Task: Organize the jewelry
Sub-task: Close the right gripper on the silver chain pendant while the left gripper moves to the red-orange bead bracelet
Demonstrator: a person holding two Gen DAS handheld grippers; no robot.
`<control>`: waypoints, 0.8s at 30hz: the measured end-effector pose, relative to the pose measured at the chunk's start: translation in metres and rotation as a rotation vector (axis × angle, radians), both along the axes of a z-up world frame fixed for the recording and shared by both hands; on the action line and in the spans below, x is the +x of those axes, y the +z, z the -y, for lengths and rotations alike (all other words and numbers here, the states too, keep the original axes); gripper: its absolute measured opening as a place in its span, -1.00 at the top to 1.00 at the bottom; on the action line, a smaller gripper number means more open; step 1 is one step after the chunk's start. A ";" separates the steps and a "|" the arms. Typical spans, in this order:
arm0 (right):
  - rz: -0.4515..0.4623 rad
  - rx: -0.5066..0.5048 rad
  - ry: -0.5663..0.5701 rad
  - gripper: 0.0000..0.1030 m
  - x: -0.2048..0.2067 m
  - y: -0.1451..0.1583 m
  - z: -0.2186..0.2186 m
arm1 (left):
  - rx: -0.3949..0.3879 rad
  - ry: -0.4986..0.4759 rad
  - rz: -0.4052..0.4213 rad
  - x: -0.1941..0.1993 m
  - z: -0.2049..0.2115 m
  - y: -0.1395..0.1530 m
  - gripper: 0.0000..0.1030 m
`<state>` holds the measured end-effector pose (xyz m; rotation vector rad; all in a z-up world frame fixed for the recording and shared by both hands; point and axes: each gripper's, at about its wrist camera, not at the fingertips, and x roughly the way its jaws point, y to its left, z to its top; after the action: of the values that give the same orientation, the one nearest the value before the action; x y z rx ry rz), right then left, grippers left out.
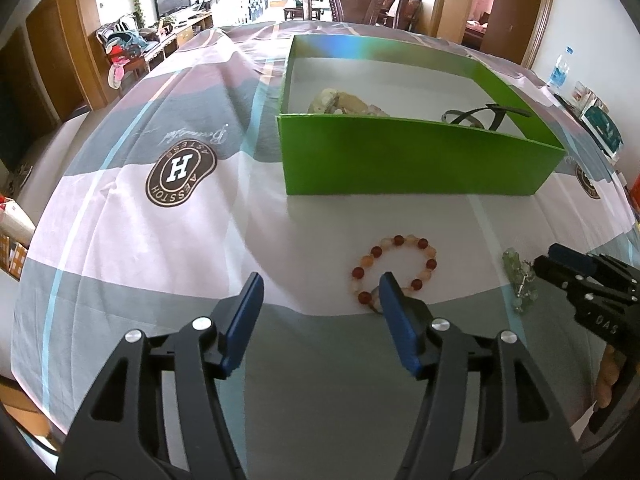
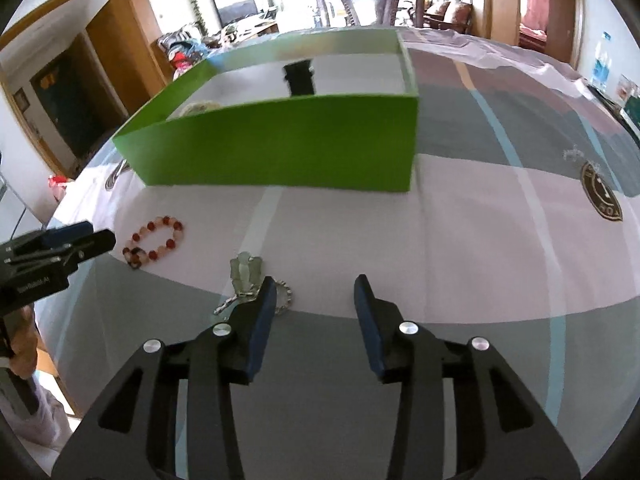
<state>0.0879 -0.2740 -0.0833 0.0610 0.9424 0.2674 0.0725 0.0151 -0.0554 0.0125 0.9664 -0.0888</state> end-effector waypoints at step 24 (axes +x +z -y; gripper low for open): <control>0.012 0.015 0.085 0.85 -0.010 0.010 -0.017 | -0.011 0.005 -0.021 0.003 -0.002 -0.009 -0.24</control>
<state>0.0778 -0.2567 -0.0733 0.0329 0.9326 0.3528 0.0759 0.0173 -0.0646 -0.0010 0.9868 -0.0895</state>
